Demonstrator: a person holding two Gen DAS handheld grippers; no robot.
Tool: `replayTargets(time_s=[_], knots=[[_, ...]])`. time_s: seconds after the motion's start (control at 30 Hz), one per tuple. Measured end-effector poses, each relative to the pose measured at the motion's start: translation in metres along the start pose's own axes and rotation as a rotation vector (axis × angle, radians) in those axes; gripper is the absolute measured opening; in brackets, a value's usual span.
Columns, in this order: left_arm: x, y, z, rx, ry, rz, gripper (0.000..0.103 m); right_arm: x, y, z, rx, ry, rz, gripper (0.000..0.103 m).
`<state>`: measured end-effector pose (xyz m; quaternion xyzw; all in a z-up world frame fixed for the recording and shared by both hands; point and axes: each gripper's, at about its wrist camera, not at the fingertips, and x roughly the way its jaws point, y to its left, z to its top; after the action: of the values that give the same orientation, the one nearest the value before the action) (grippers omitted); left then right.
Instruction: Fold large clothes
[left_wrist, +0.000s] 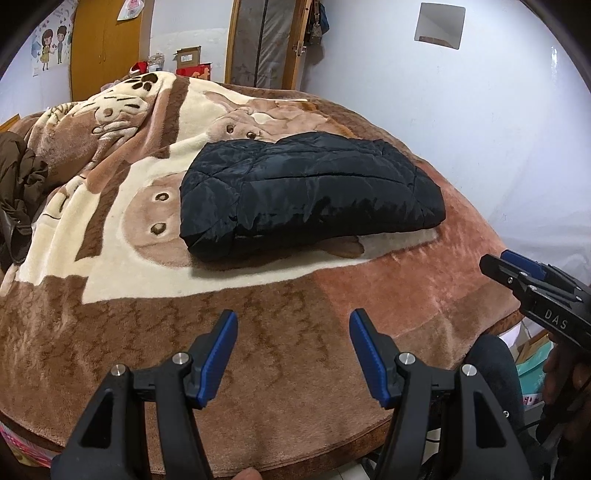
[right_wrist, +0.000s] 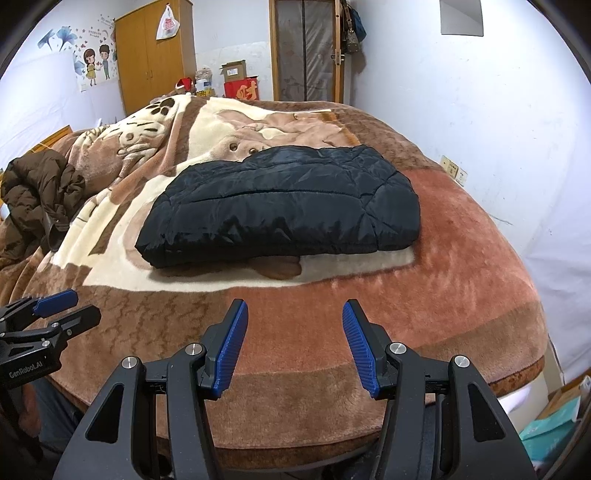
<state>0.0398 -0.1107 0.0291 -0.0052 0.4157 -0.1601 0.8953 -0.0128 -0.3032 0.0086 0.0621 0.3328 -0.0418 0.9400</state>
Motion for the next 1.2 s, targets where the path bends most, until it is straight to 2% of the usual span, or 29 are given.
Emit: replayTargets(time_s=[1.2], knots=[[-0.003, -0.0046, 0.0007, -0.013, -0.012, -0.033, 0.065, 0.001, -0.0012, -0.0011, -0.001, 0.003, -0.002, 0.054]])
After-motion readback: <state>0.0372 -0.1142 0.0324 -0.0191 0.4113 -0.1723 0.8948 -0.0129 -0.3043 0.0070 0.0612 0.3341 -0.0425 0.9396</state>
